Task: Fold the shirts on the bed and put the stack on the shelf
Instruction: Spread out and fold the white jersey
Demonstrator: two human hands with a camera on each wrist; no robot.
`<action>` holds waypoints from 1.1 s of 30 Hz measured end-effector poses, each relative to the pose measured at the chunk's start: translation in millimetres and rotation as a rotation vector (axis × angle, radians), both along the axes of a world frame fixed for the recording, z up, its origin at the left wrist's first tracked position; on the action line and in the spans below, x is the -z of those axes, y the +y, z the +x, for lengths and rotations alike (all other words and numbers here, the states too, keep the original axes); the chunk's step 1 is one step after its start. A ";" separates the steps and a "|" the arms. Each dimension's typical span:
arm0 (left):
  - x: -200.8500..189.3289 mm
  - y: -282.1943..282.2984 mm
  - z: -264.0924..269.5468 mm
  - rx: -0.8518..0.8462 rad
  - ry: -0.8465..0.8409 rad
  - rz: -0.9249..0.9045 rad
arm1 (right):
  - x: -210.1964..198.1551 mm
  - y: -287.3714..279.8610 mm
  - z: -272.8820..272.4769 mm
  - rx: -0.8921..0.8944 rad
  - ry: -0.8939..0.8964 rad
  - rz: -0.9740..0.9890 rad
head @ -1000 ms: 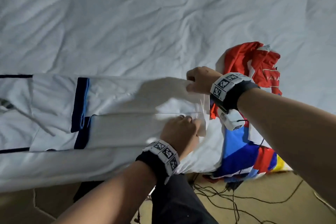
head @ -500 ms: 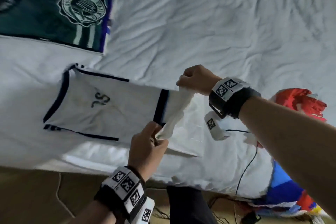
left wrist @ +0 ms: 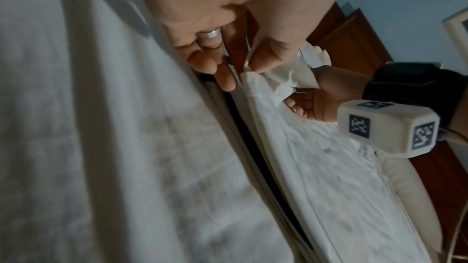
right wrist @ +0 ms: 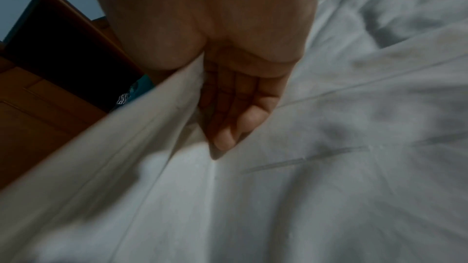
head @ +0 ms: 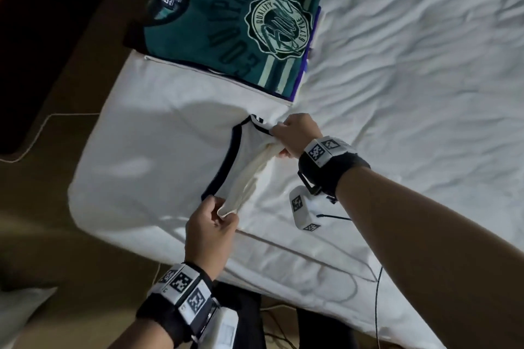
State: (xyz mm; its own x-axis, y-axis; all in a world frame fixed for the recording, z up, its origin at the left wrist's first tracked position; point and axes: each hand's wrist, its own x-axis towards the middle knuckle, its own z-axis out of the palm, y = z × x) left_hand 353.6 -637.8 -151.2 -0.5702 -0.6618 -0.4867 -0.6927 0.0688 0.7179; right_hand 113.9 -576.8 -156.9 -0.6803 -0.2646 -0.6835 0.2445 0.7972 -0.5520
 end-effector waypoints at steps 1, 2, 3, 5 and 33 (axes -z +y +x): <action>2.3 -5.5 0.9 -0.016 -0.022 0.007 | 3.6 -8.1 1.4 -0.005 -0.013 -0.017; 4.3 -10.2 1.0 -0.020 -0.049 0.005 | 6.9 -14.2 2.5 -0.007 -0.031 -0.054; 6.6 -14.5 1.3 -0.016 -0.078 -0.013 | 9.4 -17.8 3.1 -0.004 -0.053 -0.097; 9.2 -23.8 2.2 -0.026 -0.153 -0.074 | 8.3 -17.6 3.7 0.011 -0.098 -0.190; 47.4 0.3 -95.2 1.199 -0.121 -0.749 | 34.9 224.4 87.0 -0.528 0.553 0.409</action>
State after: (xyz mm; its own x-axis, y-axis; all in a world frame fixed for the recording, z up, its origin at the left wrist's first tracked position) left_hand 258.5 -637.4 -198.7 -0.9426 0.0661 -0.3274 0.0025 0.9816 0.1912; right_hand 200.9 -352.4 -191.8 -0.8008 -0.4451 -0.4008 -0.4323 0.8926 -0.1277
